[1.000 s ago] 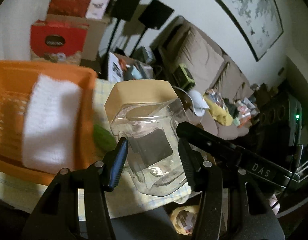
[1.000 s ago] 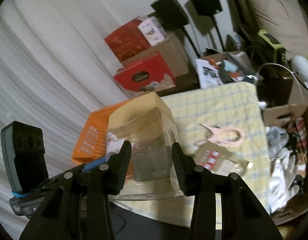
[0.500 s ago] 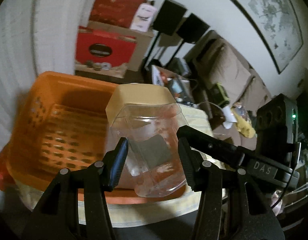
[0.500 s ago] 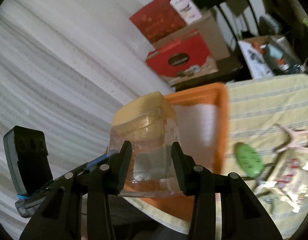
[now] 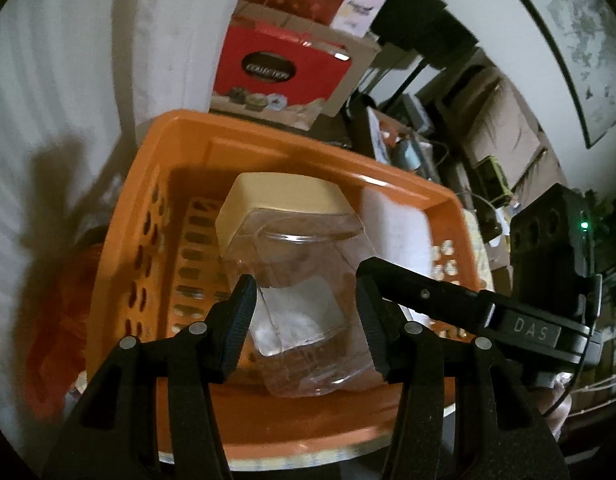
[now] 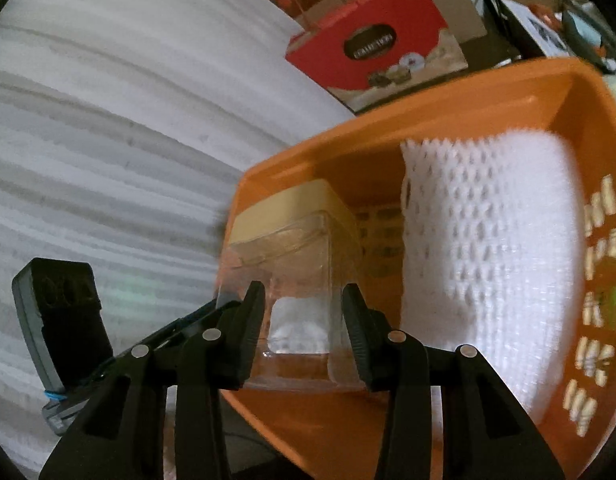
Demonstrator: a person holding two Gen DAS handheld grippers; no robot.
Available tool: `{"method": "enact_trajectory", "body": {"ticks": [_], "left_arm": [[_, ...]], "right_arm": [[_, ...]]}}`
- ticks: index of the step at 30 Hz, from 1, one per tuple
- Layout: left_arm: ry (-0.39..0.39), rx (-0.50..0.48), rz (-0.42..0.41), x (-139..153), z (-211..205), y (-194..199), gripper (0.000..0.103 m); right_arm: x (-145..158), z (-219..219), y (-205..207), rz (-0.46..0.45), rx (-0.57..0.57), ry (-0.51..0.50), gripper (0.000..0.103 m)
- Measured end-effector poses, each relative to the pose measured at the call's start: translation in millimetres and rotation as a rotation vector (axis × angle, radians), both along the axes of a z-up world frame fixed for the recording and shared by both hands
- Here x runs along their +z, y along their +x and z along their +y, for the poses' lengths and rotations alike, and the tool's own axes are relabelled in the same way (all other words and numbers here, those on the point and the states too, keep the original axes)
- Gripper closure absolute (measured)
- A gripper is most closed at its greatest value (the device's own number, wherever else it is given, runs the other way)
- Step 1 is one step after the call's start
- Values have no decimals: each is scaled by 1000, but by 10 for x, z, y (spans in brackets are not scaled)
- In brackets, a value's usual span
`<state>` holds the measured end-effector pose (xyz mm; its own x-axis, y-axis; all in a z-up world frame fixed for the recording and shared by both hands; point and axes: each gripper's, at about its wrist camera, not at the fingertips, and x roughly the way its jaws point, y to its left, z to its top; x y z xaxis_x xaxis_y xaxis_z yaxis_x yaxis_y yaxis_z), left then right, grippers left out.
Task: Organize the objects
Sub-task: 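Carry the jar into the orange basket and open the left gripper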
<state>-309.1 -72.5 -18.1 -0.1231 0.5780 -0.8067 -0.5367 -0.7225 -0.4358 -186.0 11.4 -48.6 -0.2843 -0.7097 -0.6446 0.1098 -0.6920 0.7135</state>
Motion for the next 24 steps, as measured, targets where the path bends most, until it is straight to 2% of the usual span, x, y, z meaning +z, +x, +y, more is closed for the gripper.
{"method": "enact_trajectory", "body": {"ticks": [4, 9, 14, 15, 17, 20, 24], "left_arm": [[-28, -6, -10, -154, -23, -163, 55], [-110, -15, 9, -277, -11, -283, 55], [-100, 15, -25, -342, -94, -328, 55], [-102, 23, -20, -336, -103, -323, 53], [-91, 43, -10, -295, -128, -303, 37], [-57, 76, 25, -175, -128, -227, 24], [-6, 76, 14, -32, -72, -64, 23]], "right_arm": [[-174, -107, -44, -47, -4, -10, 63], [-327, -219, -32, -81, 12, -29, 66], [-278, -225, 15, -58, 30, -29, 66], [-236, -221, 7, -48, 37, -29, 66], [-126, -175, 55, -12, 50, -12, 66], [74, -95, 145, 55, 77, 29, 66], [298, 56, 274, 132, 89, 96, 62]]}}
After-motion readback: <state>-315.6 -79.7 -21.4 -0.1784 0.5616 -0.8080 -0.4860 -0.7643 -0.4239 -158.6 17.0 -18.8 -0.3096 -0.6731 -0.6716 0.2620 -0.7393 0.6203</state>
